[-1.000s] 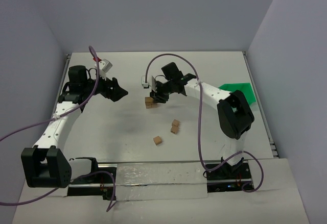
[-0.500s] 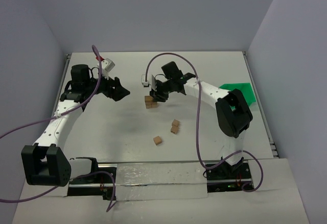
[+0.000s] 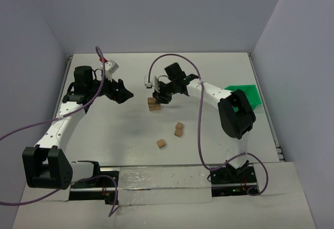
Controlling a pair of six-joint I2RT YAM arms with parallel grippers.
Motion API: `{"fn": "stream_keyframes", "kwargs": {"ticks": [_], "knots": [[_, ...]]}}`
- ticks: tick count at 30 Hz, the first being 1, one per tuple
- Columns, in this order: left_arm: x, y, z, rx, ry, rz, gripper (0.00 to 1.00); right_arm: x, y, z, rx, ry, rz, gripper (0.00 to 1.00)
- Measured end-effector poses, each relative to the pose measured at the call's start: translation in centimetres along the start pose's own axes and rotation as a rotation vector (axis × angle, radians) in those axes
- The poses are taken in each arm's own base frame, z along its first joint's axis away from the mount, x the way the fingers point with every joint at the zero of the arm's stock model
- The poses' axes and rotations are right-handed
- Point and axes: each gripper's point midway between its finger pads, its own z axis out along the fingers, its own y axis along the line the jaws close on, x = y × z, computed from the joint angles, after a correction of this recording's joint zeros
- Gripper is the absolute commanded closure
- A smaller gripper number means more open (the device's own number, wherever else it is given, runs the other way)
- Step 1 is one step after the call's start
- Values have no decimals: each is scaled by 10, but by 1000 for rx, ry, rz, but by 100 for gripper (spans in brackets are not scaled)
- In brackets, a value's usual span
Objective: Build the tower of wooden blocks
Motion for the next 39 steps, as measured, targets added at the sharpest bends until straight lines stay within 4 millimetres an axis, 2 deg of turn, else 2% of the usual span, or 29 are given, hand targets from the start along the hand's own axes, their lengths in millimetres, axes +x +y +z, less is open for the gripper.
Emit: {"fn": "stream_keyframes", "kwargs": {"ticks": [20,31,39], "knots": [[3,2,3,1,10,-11,1,1,-9,0,11,-2,1,81],[3,2,3,1,11,-11,1,7,-10,7,-2,7,8,78],[4,3,4,2,14,-14,1,10,-9,9,-7,12,6,69]]}}
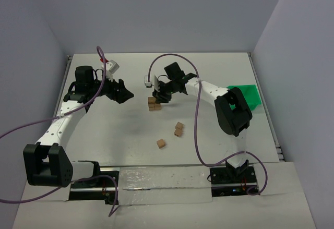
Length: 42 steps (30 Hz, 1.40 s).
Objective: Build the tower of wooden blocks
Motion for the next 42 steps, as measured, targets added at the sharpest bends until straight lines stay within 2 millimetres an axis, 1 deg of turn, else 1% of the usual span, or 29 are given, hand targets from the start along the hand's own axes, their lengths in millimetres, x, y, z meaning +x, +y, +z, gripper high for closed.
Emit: {"fn": "stream_keyframes", "kwargs": {"ticks": [4,10,14,19,22,23,24,26,27,30,32,35,37,39,40,42], "knots": [[1,1,1,0,3,-2,1,0,0,0,0,0,-1,61],[1,1,1,0,4,-4,1,0,0,0,0,0,-2,53],[-1,1,1,0,1,0,1,0,0,0,0,0,-3,52],[-4,1,1,0,-4,4,1,0,0,0,0,0,-4,48],[-4,1,1,0,-4,4,1,0,0,0,0,0,-3,39],[-4,1,1,-1,-4,4,1,0,0,0,0,0,-3,33],[-4,1,1,-1,-4,4,1,0,0,0,0,0,-3,25],[-4,1,1,-1,-4,4,1,0,1,0,-2,-2,6,24],[-4,1,1,-1,-4,4,1,-1,1,0,-2,-4,10,13],[-4,2,1,-3,-4,4,1,-8,2,-5,4,-16,25,11],[-4,2,1,-3,-4,4,1,-18,2,-14,15,-33,33,10],[-4,2,1,-6,-4,8,1,-40,3,-36,43,-66,37,10],[-4,3,0,-12,-3,18,1,-59,4,-56,71,-96,24,10],[-6,4,-1,-15,-4,33,1,-77,9,-80,98,-124,1,11],[-8,3,-2,-14,-4,46,3,-87,12,-94,117,-140,-23,12],[-11,2,-3,-6,-3,79,7,-94,23,-116,141,-151,-55,13]]}}
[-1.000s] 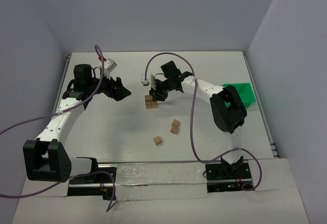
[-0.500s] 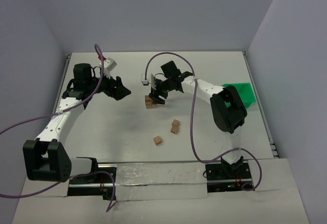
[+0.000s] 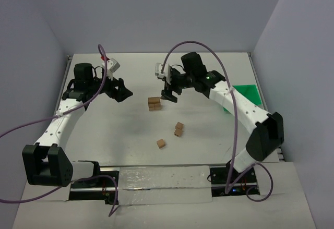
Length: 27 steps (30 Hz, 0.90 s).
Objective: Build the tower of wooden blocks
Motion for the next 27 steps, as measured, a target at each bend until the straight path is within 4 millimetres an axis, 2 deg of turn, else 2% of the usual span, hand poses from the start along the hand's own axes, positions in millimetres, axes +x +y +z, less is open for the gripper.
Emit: {"fn": "stream_keyframes", "kwargs": {"ticks": [2,5,7,10,12,15,17,22,27], "knots": [[0,-4,0,23,10,40,8,-2,10,-18,19,5,-28,13],[15,-26,10,69,64,129,10,22,31,-35,23,51,-8,13],[36,-60,24,128,131,214,13,49,43,-41,17,102,56,12],[80,-121,41,253,260,329,17,90,49,-51,34,169,216,12],[105,-143,45,296,348,367,18,112,49,-60,61,198,322,12],[134,-157,50,304,450,411,18,140,48,-78,134,218,447,10],[150,-167,52,310,509,436,18,150,47,-95,188,220,511,9],[186,-190,57,332,627,460,17,154,23,-137,353,166,611,9],[209,-199,61,314,705,469,19,166,10,-164,455,141,713,8]]}}
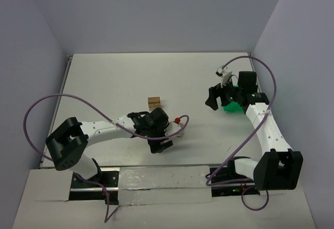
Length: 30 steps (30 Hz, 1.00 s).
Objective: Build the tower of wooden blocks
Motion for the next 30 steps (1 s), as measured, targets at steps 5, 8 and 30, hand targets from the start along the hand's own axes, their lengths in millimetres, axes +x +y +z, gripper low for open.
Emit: {"fn": "stream_keyframes", "kwargs": {"ticks": [5,8,30], "knots": [[-3,4,11,-11,33,-32,23,3,-5,-5,25,-16,49,8],[-4,6,14,-20,42,-48,28,4,-2,-6,18,-21,58,7],[-1,18,-11,-9,106,30,100,-4,1,-7,1,-54,58,7]]}}
